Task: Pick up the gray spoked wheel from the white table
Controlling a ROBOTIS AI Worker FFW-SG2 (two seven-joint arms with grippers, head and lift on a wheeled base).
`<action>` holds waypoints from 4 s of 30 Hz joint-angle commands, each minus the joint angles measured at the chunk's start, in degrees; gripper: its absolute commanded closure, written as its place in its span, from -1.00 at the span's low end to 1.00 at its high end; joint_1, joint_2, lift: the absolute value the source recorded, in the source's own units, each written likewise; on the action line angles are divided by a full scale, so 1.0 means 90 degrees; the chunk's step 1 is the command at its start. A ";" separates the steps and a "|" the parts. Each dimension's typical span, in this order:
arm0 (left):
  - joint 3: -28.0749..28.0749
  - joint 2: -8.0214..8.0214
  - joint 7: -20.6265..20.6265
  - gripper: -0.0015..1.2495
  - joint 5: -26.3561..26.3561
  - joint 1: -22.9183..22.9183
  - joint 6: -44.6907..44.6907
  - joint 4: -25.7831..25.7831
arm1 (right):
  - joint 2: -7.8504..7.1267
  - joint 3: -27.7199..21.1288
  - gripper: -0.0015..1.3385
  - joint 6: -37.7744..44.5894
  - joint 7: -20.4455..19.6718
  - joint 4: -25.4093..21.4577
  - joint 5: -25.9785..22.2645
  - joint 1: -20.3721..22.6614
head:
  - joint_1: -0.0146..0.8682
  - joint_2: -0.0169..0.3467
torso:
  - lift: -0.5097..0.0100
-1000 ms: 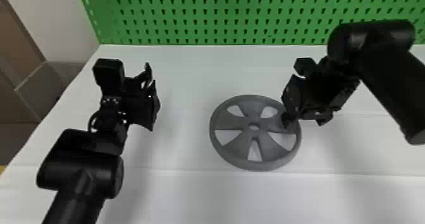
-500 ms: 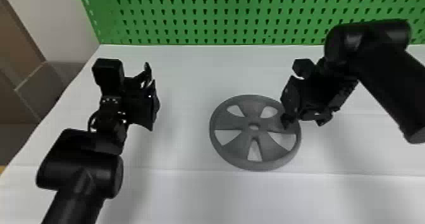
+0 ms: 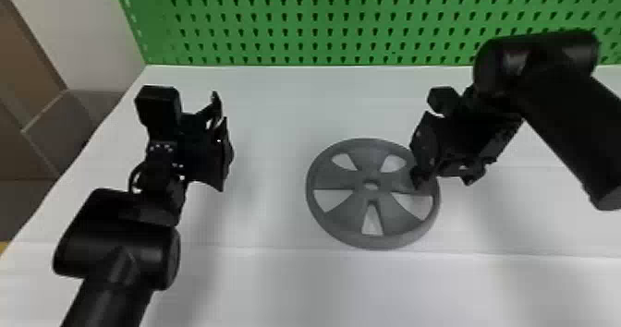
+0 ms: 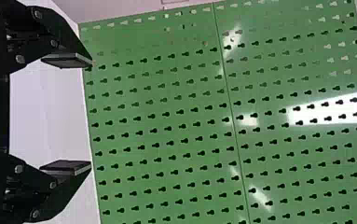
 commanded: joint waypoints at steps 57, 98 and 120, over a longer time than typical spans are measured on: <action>-0.0792 0.0625 0.0362 -0.24 0.0058 -0.0258 0.0322 0.0000 | 0.0897 -0.3996 -0.84 -0.1365 -0.0100 0.2750 0.2833 -0.0527 | 0.80 -0.43 | 0.60; -0.0987 0.0781 0.0498 -0.24 0.0146 -0.0345 0.0371 0.0000 | 0.0926 -0.4171 -0.11 -0.1599 -0.0402 0.3053 0.3184 -0.0615 | 0.80 -0.43 | 0.60; -0.1045 0.0830 0.0537 -0.24 0.0165 -0.0375 0.0381 0.0010 | 0.0936 -0.3781 0.02 -0.1618 -0.0471 0.3092 0.3145 -0.0693 | 0.80 -0.43 | 0.60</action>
